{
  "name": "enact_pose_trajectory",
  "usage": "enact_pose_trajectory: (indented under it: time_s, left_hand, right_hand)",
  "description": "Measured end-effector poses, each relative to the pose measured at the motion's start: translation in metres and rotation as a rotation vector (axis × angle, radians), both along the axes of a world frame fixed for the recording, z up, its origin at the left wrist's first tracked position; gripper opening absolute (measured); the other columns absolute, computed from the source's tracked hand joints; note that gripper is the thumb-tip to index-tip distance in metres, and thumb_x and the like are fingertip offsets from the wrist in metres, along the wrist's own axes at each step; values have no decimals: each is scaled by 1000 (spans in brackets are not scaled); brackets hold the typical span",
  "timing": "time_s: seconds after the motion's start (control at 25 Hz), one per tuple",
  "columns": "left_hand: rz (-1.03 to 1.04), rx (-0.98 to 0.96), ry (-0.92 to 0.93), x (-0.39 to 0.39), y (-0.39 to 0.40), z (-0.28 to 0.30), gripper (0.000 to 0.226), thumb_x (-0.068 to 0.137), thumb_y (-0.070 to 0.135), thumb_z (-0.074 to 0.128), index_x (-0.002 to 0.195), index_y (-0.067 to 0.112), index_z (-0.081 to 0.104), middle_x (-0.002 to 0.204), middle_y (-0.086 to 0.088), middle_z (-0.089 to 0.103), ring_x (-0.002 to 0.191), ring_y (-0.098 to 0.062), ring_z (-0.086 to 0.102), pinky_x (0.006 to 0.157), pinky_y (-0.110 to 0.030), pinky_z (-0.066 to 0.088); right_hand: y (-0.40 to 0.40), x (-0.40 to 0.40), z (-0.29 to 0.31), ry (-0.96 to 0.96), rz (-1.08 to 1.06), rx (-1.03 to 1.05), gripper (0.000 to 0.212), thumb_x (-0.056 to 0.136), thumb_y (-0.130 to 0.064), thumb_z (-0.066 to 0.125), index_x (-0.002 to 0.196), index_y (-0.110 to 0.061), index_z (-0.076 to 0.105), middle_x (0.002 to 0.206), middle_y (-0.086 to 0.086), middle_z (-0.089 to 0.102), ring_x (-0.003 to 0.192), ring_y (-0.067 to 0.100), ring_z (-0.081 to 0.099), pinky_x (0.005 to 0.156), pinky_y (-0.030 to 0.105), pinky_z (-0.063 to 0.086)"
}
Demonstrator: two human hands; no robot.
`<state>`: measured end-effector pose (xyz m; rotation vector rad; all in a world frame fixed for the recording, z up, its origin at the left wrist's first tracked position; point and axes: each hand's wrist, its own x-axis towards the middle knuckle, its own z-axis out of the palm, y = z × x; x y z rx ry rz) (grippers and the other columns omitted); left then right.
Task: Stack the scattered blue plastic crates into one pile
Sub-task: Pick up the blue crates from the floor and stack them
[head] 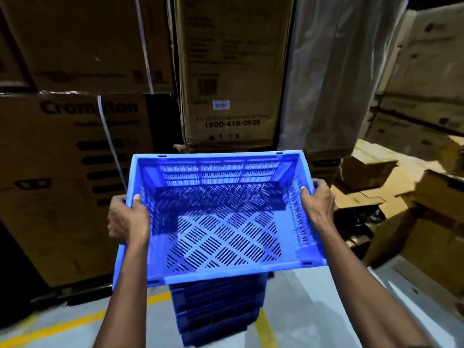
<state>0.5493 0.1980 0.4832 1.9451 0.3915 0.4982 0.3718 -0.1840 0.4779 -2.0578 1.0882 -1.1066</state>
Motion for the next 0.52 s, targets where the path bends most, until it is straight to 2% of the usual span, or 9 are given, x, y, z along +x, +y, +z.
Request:
enact_pose_trajectory:
  time_s: [0.08, 0.28, 0.36, 0.52]
  left_hand:
    - [10, -18, 8, 21, -12, 7, 24, 93, 39, 59, 109, 20, 63, 117, -15, 69, 106, -42, 64, 91, -48, 47]
    - [49, -26, 54, 60, -44, 18, 27, 95, 37, 57, 113, 18, 64, 120, -15, 68, 109, -43, 62, 88, -46, 45]
    - [53, -6, 69, 79, -58, 21, 27, 96, 35, 57, 113, 16, 64, 119, -16, 68, 108, -43, 63, 85, -45, 45]
    - [87, 84, 118, 131, -93, 31, 29, 96, 32, 57, 114, 11, 65, 118, -20, 68, 107, -44, 64, 87, -47, 49]
  right_hand:
    - [-12, 33, 13, -21, 7, 12, 34, 81, -40, 57, 112, -27, 59, 106, 7, 72, 94, 31, 65, 72, 27, 39]
    - [-51, 98, 30, -5, 47, 61, 36, 79, -38, 59, 113, -26, 61, 109, 10, 70, 98, 34, 65, 80, 37, 51]
    - [-69, 124, 34, 3, 66, 68, 36, 79, -37, 59, 113, -26, 61, 110, 9, 71, 98, 34, 66, 82, 38, 52]
    - [-111, 190, 37, 23, 137, 117, 39, 78, -39, 55, 114, -26, 63, 112, 10, 71, 98, 34, 66, 81, 37, 52]
